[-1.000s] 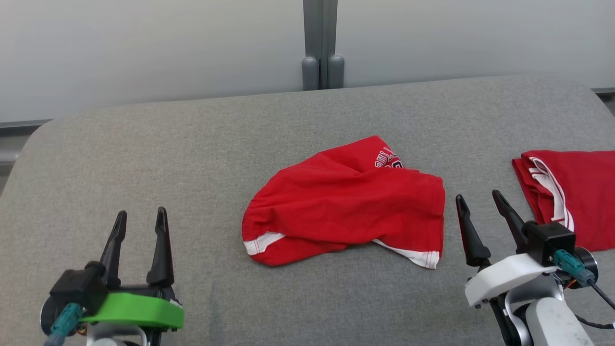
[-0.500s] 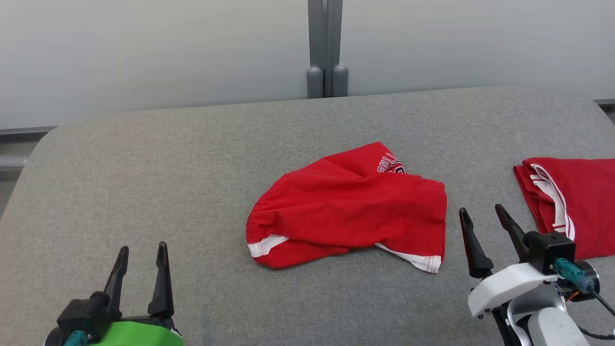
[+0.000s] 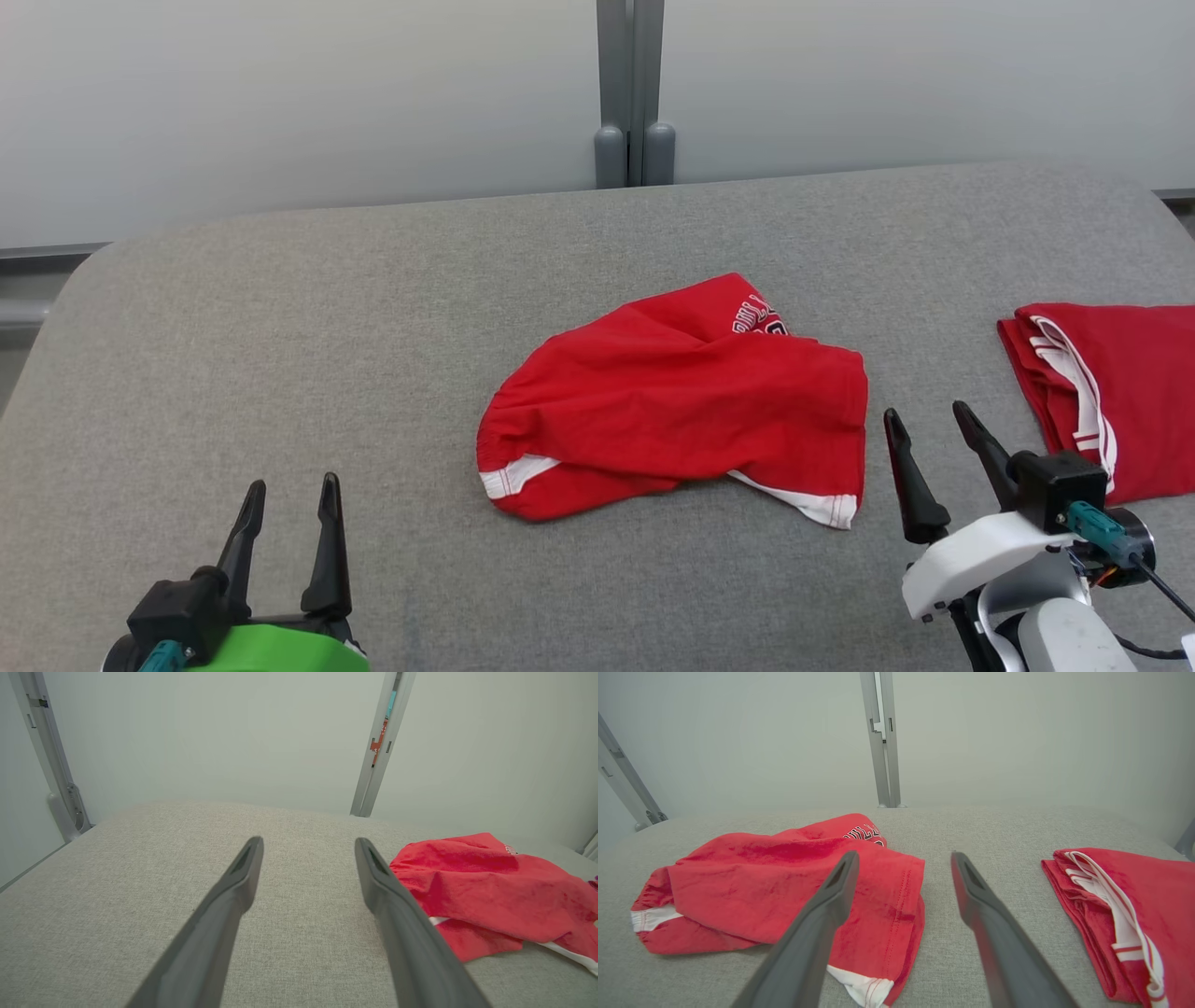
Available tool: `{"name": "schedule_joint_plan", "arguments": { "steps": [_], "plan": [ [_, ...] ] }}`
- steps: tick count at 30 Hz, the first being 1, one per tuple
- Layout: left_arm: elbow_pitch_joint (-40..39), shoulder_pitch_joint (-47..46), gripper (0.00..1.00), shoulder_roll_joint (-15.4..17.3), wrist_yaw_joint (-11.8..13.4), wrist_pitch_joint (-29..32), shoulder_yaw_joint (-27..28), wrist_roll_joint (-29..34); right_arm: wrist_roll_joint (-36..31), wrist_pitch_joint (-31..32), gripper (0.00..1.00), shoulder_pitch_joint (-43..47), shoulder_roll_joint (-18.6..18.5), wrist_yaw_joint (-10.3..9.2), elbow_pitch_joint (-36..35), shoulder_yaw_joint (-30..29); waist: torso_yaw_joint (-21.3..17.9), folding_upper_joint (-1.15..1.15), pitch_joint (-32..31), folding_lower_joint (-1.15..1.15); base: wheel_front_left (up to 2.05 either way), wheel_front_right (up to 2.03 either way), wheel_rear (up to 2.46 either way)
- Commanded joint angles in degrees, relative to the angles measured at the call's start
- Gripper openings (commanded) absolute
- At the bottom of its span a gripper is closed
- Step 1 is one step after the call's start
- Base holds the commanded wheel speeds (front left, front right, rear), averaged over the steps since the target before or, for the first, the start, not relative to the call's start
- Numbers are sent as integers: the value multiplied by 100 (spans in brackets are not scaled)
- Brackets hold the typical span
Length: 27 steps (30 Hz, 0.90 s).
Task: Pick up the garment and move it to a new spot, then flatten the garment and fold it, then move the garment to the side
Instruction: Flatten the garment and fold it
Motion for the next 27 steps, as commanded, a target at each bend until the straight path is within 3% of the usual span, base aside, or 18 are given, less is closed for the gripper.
{"name": "schedule_joint_plan", "arguments": {
  "steps": [1, 11, 19, 27],
  "plan": [
    [22, -92, 100, 1, -17, 1, -31, -31, -12, 73, 100, -38, -1, -7, 38, 10, 1, 0, 14, 0, 0, 0, 0],
    [1096, -828, 100, 72, -17, 1, -1085, -346, -101, 1071, 100, -121, 186, -7, 647, 145, -57, 0, 333, 0, 0, 0, 0],
    [2233, -1611, 100, 17, -18, 56, -1951, -717, -125, 1159, 100, -564, 272, -7, 1304, 479, -96, 0, 639, 0, 0, 0, 0],
    [2831, -2083, 100, -22, -18, 1, -2347, -957, -1, 1165, 100, -798, 317, -7, 1789, 578, -77, 0, 762, 0, 0, 0, 0]
  ]
}}
